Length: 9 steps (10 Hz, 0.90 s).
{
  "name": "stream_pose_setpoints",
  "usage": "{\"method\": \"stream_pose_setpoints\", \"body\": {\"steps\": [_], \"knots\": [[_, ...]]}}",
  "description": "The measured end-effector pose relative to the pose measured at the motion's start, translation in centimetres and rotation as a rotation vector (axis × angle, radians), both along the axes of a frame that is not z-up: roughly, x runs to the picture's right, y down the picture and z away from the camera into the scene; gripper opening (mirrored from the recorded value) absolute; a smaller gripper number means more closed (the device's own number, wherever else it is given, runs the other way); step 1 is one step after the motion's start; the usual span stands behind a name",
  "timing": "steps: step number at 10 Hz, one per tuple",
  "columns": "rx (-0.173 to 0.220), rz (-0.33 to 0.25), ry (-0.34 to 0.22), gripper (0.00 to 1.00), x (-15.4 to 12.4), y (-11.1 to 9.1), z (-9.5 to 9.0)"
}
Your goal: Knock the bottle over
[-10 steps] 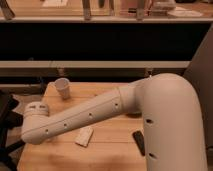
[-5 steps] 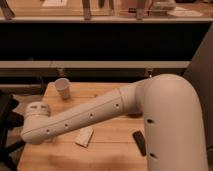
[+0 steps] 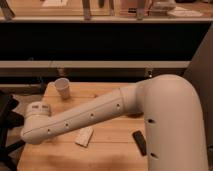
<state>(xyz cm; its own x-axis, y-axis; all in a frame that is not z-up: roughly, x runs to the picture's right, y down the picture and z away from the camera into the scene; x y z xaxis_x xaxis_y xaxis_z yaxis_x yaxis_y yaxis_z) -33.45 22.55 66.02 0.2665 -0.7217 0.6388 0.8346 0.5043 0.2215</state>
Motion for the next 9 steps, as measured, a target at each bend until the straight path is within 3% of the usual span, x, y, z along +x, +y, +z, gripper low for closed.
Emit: {"method": "stream_pose_setpoints", "body": {"steps": [5, 9], "knots": [[0.014, 0.030, -0.005, 0.01, 0.1, -1.6, -0.1], [0.063, 0.048, -0.006, 0.01, 0.1, -4.3, -1.4]]}}
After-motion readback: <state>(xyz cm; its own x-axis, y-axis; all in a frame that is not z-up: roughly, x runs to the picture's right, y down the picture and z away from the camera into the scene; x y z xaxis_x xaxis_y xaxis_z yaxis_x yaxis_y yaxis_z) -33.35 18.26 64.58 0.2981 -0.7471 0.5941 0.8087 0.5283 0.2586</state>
